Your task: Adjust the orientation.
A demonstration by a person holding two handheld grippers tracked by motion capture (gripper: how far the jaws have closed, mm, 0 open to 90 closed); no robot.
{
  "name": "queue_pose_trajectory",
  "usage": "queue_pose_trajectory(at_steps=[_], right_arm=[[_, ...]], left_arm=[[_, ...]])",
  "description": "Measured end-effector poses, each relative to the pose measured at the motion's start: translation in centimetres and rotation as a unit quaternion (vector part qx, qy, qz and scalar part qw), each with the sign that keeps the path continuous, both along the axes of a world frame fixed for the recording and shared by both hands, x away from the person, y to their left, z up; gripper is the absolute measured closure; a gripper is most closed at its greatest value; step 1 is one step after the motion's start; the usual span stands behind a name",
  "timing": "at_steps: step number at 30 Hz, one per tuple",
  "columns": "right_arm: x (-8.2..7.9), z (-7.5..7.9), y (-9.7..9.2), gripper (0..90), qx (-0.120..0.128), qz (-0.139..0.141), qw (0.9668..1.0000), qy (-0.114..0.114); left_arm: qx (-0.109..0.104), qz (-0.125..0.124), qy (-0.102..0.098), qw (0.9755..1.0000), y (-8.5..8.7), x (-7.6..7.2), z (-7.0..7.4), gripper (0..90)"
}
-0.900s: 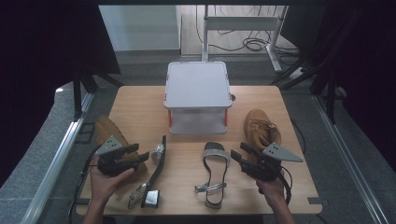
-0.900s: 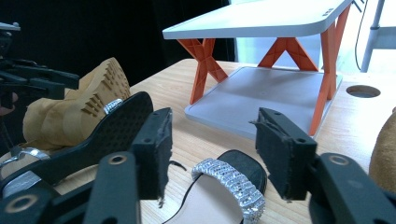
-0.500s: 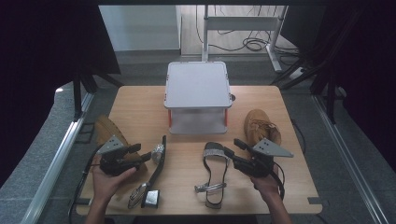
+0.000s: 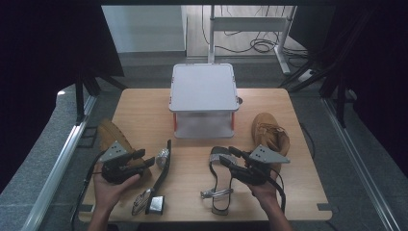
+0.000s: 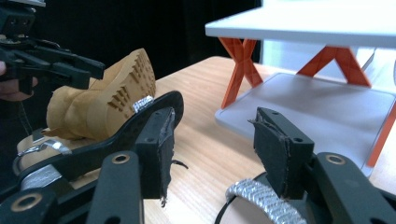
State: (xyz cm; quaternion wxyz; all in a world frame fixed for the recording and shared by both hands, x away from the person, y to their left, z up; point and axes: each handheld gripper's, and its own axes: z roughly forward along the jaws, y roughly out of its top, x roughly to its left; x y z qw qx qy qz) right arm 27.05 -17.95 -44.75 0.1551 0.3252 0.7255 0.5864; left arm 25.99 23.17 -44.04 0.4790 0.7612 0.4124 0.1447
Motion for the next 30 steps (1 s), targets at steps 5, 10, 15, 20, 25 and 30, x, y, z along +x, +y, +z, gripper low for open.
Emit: queue_pose_trajectory(at_steps=[5, 10, 15, 20, 25, 30], right_arm=[[0.1, -0.4, -0.1, 47.5, -0.004, -0.01, 0.9999, 0.01], [0.0, 0.0, 0.0, 45.8, -0.009, -0.015, 0.9998, 0.01], [-0.4, 0.0, 0.1, 44.0, -0.031, -0.023, 0.9992, 0.006], [-0.6, -0.2, -0.3, 38.0, -0.051, -0.056, 0.9971, -0.004], [-0.5, -0.1, -0.6, 39.0, -0.046, -0.065, 0.9968, -0.003], [-0.4, -0.4, -0.5, 38.3, -0.055, -0.071, 0.996, 0.0]], left_arm=[[-0.006, -0.011, 0.007, 0.9999, 0.0, 0.1, 0.0, 65.1], [0.006, -0.012, 0.009, 0.9999, -0.1, -0.4, 0.0, 81.9], [0.001, -0.01, 0.007, 0.9999, 0.3, -0.5, 0.4, 89.5], [0.006, -0.009, 0.017, 0.9998, 0.2, 0.2, 0.0, 89.6], [0.02, -0.02, 0.03, 0.9992, -0.5, 0.2, -0.5, 89.6], [0.029, -0.032, 0.047, 0.998, -1.6, 0.4, -1.3, 89.6]])
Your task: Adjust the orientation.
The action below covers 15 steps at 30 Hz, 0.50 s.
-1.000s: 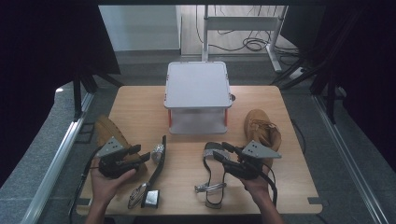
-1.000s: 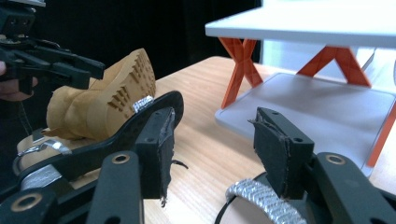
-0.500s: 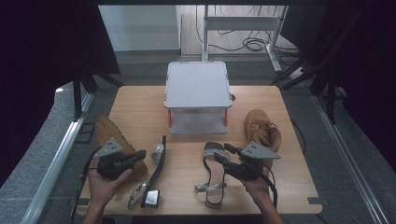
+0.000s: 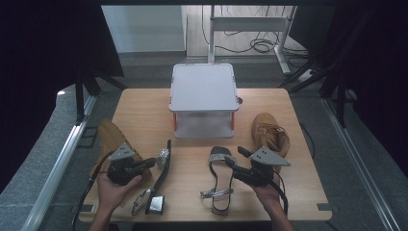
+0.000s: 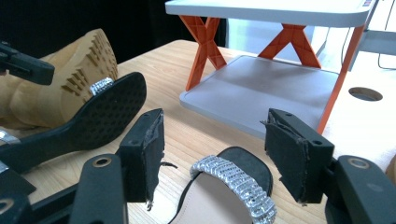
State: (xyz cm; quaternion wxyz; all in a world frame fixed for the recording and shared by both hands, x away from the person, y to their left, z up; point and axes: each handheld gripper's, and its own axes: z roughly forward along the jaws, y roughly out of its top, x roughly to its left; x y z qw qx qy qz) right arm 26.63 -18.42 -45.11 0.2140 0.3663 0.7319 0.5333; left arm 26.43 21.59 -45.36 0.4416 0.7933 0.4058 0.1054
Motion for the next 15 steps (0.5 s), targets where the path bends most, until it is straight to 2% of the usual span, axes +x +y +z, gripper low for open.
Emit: queue_pose_trajectory(at_steps=[2, 15], right_arm=[[0.1, -0.3, 0.1, 38.3, -0.003, 0.002, 1.0, 0.006], [0.0, -1.0, 0.3, 37.0, -0.022, 0.0, 0.9997, 0.009]], left_arm=[[0.013, -0.001, 0.01, 0.9999, -0.6, 0.3, -0.6, 89.6], [0.05, 0.005, 0.02, 0.9985, -1.6, 0.9, -1.8, 89.5]])
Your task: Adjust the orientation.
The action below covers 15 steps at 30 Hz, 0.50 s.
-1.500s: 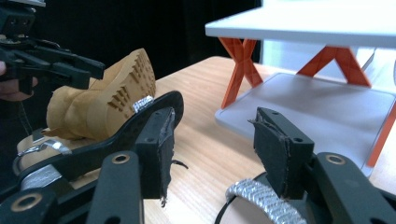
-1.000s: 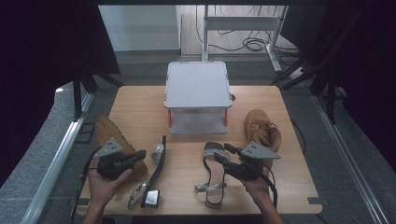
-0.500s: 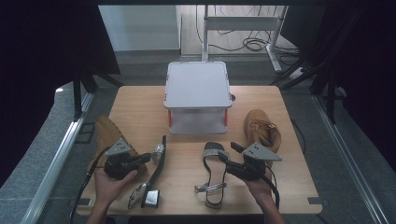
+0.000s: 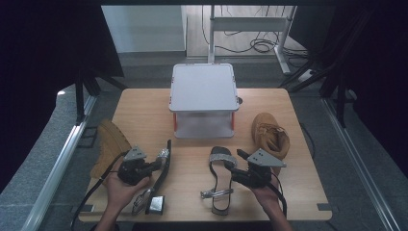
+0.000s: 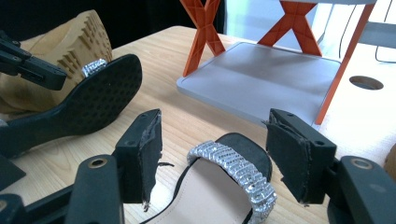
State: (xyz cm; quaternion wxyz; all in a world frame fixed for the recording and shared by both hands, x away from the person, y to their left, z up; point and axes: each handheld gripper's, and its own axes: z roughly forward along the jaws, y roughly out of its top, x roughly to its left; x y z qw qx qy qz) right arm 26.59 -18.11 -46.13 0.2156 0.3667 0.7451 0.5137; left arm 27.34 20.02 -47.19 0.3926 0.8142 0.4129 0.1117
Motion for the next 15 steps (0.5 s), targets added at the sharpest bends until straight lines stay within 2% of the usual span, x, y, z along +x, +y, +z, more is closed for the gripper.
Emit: queue_pose_trajectory(at_steps=[11, 15], right_arm=[[0.1, -0.35, 0.08, 36.9, -0.004, 0.0, 1.0, 0.005], [0.06, -0.55, 0.22, 37.4, -0.005, -0.001, 1.0, 0.0]], left_arm=[[0.008, -0.001, 0.013, 0.9999, -0.6, 0.27, -0.66, 89.5], [0.008, -0.005, 0.015, 0.9998, -0.84, 0.31, -0.88, 89.5]])
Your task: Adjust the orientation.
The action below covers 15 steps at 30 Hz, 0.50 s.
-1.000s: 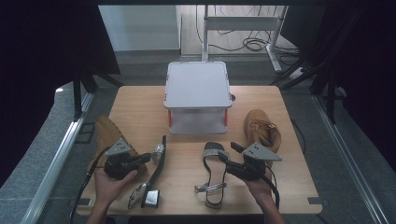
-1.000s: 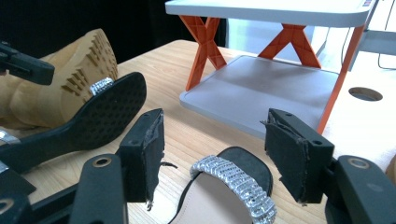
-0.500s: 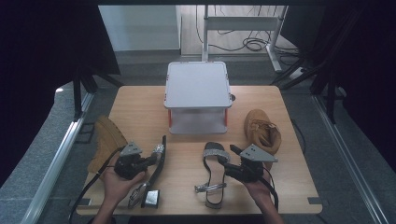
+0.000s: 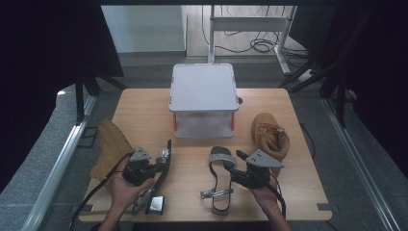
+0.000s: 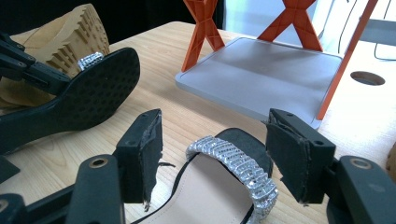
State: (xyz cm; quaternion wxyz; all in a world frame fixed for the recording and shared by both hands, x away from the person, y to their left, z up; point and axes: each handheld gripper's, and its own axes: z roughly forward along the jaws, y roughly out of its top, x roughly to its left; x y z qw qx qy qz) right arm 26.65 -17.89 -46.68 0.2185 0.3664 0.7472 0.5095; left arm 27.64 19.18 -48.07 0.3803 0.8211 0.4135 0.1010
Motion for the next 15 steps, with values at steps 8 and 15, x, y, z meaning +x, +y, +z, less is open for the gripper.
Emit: queue_pose_trajectory(at_steps=[8, 15], right_arm=[[0.0, 0.0, -0.1, 37.5, 0.0, -0.001, 1.0, 0.0], [0.0, -0.1, -0.2, 38.2, 0.0, -0.013, 0.9999, -0.01]], left_arm=[[-0.002, -0.002, 0.003, 1.0, -0.3, 0.0, -0.2, 89.5], [0.016, -0.019, 0.007, 0.9997, -1.7, 0.1, -0.5, 89.4]])
